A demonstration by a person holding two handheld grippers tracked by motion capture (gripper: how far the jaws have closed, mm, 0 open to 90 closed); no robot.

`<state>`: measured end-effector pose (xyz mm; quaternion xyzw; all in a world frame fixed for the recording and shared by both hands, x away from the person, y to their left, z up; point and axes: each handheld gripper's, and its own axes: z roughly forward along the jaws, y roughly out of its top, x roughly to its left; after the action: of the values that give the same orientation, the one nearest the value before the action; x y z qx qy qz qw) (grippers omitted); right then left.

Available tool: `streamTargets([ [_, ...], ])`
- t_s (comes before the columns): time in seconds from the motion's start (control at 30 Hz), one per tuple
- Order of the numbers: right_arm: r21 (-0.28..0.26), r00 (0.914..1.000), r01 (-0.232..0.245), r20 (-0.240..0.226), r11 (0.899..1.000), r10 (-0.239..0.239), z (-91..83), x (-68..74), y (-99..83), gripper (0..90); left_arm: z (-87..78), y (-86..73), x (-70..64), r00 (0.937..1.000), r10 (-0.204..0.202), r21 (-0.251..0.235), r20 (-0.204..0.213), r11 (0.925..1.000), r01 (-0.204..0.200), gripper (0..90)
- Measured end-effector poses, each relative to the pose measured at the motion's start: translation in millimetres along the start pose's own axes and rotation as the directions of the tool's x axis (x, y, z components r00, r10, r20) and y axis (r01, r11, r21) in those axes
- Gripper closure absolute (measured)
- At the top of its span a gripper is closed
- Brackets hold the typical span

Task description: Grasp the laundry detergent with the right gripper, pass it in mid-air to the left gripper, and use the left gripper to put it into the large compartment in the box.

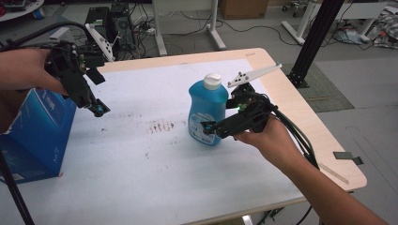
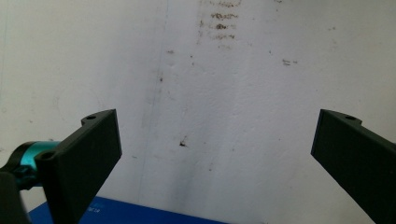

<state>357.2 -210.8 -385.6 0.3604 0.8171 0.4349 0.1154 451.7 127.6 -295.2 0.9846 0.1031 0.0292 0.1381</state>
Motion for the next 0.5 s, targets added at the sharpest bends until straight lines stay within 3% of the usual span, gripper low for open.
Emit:
streamTargets([
  [0.23,-0.044,0.9998,0.014,-0.015,0.999,-0.015,1.0,-0.6,-5.5,14.0,0.3,-0.3,-0.1,1.0000,-0.005,-0.002,0.000,1.0000,0.005,1.7],
  [0.5,-0.058,0.9999,0.013,-0.004,0.998,-0.013,1.5,-2.2,-7.7,14.1,0.1,-0.3,-0.1,1.0000,-0.003,-0.002,-0.001,1.0000,0.003,1.7],
])
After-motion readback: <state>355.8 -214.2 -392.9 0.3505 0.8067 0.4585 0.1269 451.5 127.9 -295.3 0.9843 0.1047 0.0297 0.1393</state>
